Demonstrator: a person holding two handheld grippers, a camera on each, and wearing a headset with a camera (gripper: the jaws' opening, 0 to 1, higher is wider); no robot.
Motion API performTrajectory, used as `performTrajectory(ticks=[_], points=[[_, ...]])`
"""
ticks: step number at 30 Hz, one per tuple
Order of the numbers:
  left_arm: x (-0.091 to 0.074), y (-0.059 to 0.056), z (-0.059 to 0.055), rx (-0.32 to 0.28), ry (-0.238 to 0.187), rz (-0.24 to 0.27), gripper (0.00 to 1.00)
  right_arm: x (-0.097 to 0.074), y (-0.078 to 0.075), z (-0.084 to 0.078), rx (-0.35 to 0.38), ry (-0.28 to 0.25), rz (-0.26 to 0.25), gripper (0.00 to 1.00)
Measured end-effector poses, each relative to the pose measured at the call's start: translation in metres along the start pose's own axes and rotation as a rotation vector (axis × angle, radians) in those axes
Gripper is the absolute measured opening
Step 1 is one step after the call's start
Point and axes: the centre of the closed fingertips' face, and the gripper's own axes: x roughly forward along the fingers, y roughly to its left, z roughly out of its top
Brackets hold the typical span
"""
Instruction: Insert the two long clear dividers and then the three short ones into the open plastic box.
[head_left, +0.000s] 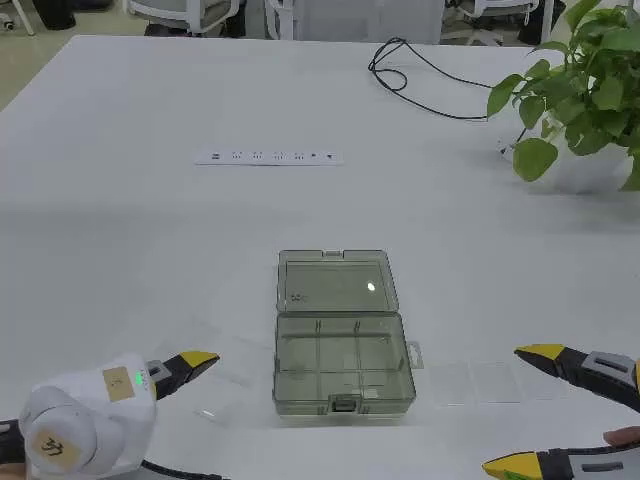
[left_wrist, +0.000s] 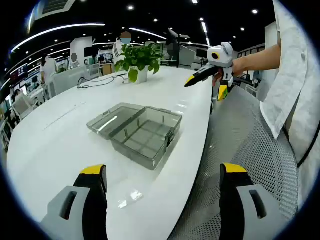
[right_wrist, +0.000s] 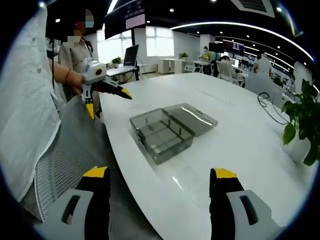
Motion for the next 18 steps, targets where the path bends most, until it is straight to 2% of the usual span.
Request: performTrajectory(ticks=[18], points=[[0.0006, 0.0002, 0.0, -0.002, 0.003, -0.004, 0.93, 0.0023, -0.0011, 0.0007, -0.001, -0.002, 0.004, 0.82]])
